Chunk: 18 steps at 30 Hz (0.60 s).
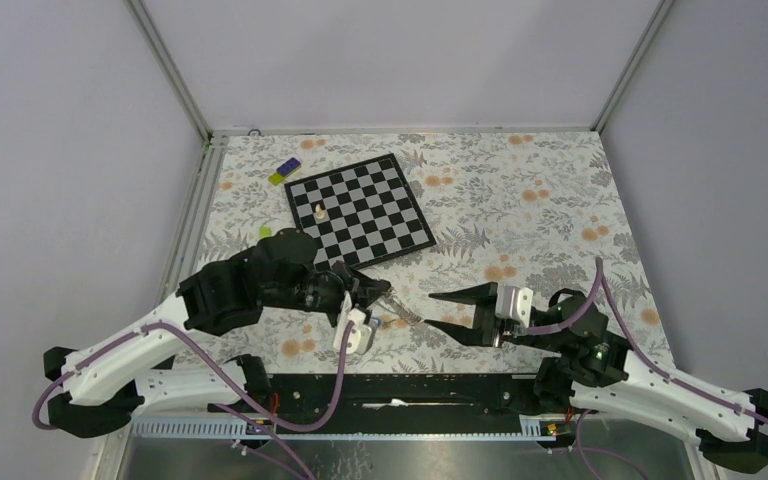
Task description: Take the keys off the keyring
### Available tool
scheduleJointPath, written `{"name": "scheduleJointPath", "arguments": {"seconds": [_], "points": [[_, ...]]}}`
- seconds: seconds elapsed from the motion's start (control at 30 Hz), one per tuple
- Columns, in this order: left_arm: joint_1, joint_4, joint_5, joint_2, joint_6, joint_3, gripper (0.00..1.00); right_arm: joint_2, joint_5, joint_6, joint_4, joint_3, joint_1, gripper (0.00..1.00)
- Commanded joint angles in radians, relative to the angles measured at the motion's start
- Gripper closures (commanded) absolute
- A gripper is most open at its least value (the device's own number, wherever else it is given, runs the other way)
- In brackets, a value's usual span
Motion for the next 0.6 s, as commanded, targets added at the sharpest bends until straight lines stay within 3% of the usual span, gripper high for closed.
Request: {"name": "scheduleJointPath", "arguments": {"seconds": [0.0,0.57], "points": [[-0.007,0.021,0.042,-0.010,0.173,0.046,1.00,0.049,-0.004,0.105,0.193,-0.012,-0.004,0.50],[-0.009,0.216,0.115,-0.069,0.194,0.011,1.00,0.148,0.073,0.289,0.428,-0.070,-0.003,0.52]]}}
